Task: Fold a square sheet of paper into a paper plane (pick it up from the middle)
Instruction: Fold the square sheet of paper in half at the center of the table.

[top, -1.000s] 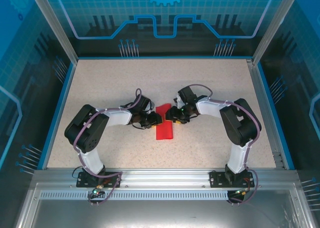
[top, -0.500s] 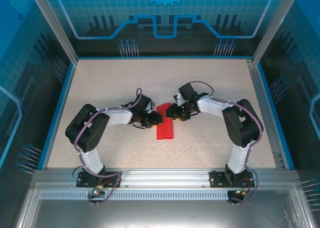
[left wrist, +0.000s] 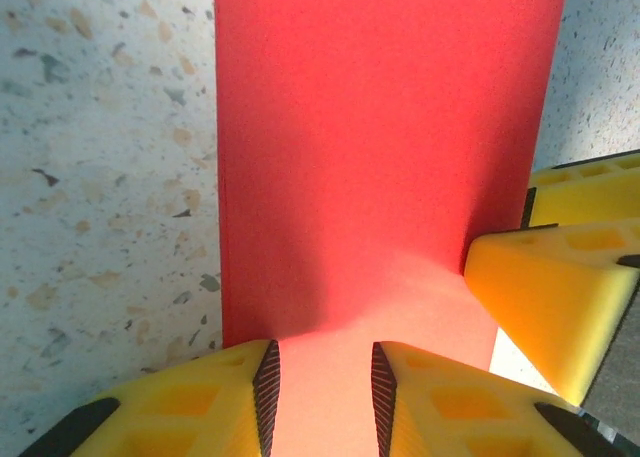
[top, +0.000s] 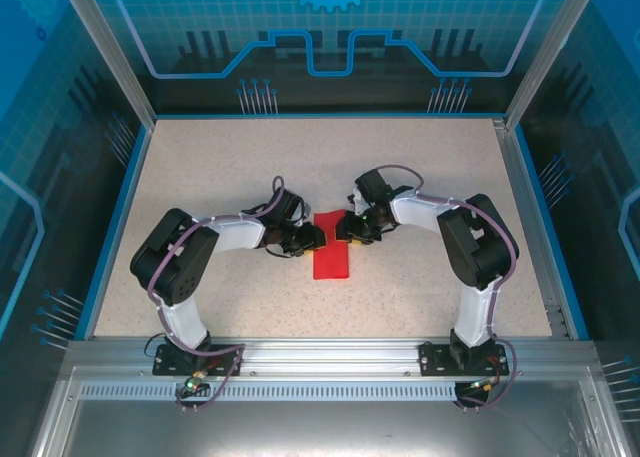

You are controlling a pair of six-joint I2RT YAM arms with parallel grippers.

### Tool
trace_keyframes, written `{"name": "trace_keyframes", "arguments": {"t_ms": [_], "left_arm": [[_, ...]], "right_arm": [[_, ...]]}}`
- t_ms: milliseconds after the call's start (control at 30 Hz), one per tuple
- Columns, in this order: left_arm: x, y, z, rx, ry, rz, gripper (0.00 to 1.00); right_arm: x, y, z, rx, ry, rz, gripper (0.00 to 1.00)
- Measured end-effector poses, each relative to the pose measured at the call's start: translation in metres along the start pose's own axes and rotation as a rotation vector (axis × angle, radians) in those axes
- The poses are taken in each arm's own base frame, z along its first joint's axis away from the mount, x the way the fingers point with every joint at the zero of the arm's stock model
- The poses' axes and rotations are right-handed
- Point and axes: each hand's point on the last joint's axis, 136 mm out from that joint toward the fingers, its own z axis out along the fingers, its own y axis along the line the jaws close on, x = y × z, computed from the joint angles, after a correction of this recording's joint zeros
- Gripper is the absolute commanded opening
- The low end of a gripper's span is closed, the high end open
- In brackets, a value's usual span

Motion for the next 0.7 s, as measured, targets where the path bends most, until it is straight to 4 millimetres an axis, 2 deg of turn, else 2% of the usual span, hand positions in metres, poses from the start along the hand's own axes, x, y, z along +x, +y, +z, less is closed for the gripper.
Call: {"name": "trace_keyframes", "arguments": {"t_ms": [200, 433, 700], "left_arm": [[-0.003, -0.014, -0.013, 0.026, -0.022, 0.017, 0.34], [-0.013, -0.036, -0.037, 0.046, -0.075, 0.046, 0.34], [-0.015, -0.026, -0.046, -0.021, -0.108, 0.032, 0.34]], "right_arm": [[0.0, 0.0, 0.0, 0.003, -0.001, -0.003, 0.34], [0.0, 0.0, 0.0, 0.004, -0.001, -0.003, 0.38], [-0.002, -0.002, -0.001, 0.017, -0.007, 0.002, 0.39]]}}
